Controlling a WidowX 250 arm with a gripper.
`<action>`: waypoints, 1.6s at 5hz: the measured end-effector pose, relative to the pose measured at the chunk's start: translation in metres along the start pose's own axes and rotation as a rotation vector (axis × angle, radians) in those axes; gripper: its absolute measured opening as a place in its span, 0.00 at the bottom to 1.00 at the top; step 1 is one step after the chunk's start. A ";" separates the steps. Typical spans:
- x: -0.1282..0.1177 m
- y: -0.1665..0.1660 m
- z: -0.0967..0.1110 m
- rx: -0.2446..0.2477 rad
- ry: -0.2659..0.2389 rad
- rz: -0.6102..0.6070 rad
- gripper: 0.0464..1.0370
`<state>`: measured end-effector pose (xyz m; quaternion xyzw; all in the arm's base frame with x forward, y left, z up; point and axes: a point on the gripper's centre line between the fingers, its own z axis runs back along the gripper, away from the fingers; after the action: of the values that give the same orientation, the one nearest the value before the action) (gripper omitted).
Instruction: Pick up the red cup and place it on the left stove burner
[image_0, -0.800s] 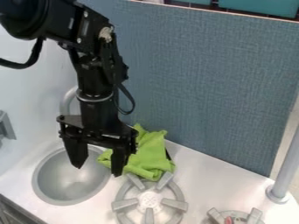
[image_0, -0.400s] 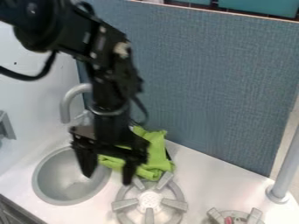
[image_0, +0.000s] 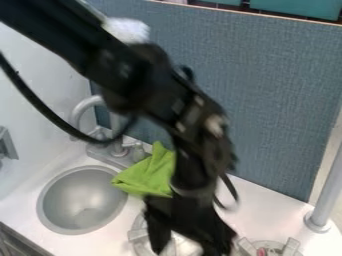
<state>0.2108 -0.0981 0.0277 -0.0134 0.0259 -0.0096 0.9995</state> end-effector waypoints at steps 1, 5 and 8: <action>0.008 -0.045 -0.033 -0.006 0.028 -0.156 0.96; 0.020 -0.066 -0.073 0.006 -0.049 -0.194 0.96; 0.034 -0.069 -0.093 -0.059 -0.013 -0.115 0.96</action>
<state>0.2389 -0.1703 -0.0651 -0.0442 0.0190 -0.0661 0.9967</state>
